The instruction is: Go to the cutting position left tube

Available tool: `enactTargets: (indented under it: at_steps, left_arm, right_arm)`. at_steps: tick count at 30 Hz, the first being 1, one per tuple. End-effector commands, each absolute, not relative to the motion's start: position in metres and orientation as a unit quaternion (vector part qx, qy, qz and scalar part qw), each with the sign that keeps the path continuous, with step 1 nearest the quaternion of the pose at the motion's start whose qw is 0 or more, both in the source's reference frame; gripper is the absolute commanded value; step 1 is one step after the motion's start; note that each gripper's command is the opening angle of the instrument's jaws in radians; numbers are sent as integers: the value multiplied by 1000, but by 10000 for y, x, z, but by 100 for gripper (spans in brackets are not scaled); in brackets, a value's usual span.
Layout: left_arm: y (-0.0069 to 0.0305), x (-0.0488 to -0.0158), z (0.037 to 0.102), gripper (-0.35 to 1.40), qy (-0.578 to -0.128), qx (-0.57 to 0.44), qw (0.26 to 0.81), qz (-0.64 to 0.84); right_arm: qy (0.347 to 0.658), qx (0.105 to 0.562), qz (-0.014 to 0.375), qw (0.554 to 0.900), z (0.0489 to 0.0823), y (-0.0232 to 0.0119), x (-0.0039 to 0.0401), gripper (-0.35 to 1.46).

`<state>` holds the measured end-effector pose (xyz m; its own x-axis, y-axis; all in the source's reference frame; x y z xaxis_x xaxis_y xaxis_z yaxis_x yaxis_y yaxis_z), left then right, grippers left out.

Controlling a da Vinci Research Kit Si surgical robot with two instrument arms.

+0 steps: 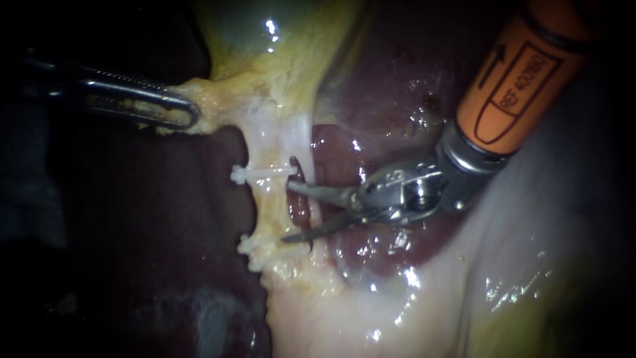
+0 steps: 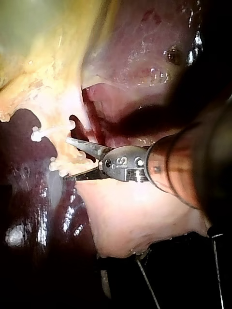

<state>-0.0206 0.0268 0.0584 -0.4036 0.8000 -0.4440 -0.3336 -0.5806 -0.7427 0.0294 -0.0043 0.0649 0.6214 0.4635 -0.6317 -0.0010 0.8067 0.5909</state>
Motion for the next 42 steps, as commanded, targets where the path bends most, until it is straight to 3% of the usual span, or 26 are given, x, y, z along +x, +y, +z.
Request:
enactTargets:
  at_steps: [1, 26, 42]
  left_arm:
    - [267, -206, 584, -35, -284, -411, 359, 788]
    - [266, -209, 586, -35, -282, -411, 360, 789]
    - [266, -209, 586, -35, -282, -411, 360, 789]
  right_arm:
    - [412, 282, 139, 855, 652, -43, 292, 144]
    - [398, 347, 166, 833, 719, -28, 286, 141]
    - [434, 389, 187, 791, 720, -31, 339, 139]
